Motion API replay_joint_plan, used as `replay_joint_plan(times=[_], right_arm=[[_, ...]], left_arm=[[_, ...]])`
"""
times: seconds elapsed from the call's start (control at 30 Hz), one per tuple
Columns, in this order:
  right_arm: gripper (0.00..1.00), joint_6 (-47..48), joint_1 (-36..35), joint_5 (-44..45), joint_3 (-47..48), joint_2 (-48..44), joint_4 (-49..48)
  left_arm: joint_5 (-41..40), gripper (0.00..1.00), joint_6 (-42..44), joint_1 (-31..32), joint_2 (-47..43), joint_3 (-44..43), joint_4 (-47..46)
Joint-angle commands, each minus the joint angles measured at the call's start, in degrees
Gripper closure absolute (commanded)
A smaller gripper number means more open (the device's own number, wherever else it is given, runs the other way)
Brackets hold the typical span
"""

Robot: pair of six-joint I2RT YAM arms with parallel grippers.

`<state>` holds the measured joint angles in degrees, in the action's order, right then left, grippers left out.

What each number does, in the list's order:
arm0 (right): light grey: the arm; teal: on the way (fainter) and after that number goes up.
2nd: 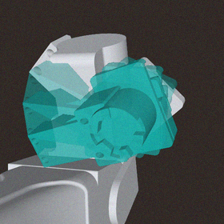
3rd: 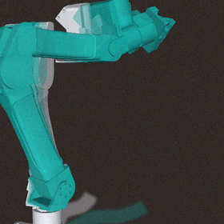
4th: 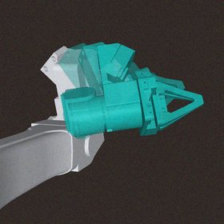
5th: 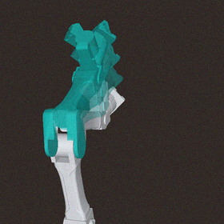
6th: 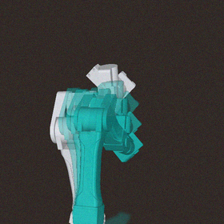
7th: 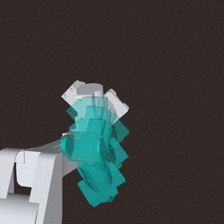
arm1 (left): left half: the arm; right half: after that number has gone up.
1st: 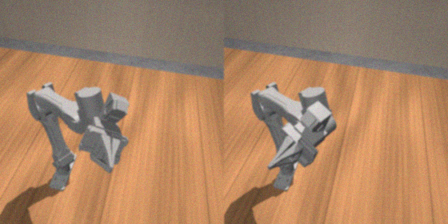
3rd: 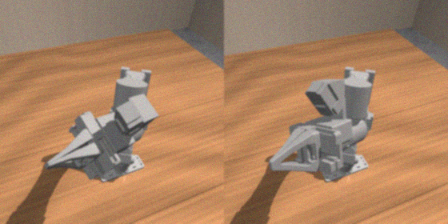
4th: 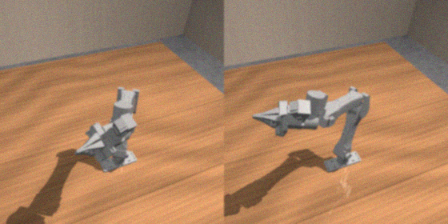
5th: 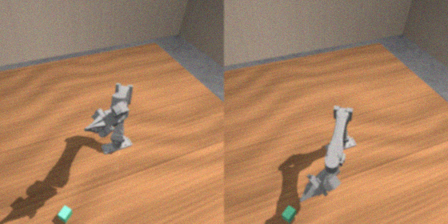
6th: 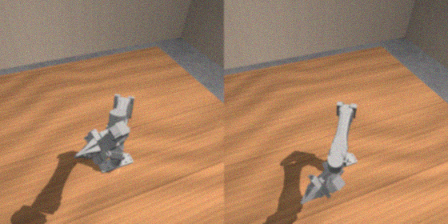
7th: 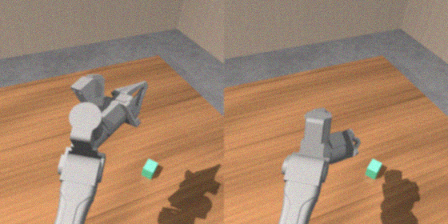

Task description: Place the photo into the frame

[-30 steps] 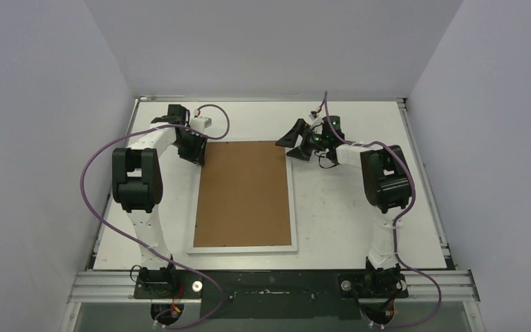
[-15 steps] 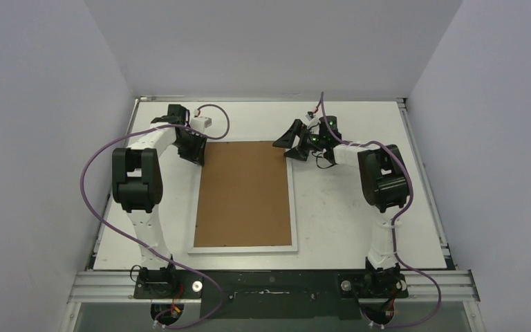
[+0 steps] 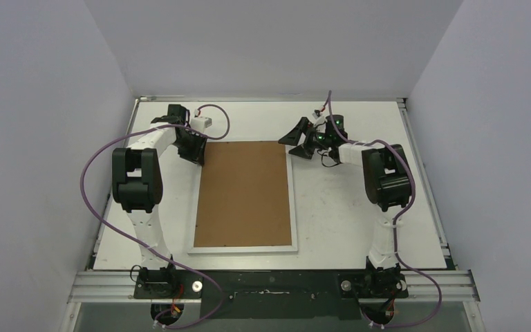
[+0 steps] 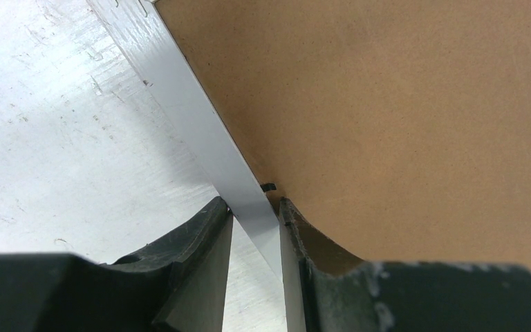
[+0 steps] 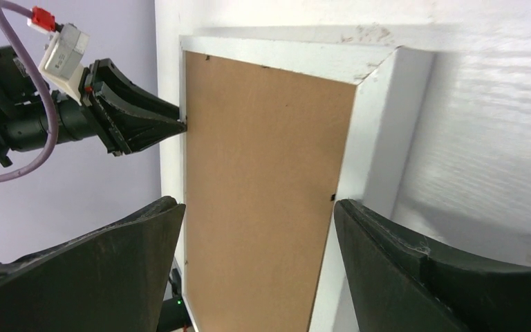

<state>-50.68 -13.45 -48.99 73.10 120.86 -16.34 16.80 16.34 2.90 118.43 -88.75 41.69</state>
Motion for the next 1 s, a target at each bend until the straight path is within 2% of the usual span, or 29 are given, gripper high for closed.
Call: replay_joint_plan(times=[0.0,0.47,0.97], right_arm=[[0.17,-0.3,1.1,0.0,-0.3,-2.3,-2.9],[0.17,0.0,-1.0,0.2,0.2,-0.7,-2.6],[0.17,4.9,-2.2,2.5,3.2,0.1,5.7]], left_arm=[[1.5,0.73,1.9,1.2,3.9,2.1,0.6],[1.7,0.73,1.8,1.2,4.1,1.8,0.6],[2.1,0.73,1.8,1.3,4.1,1.8,0.6]])
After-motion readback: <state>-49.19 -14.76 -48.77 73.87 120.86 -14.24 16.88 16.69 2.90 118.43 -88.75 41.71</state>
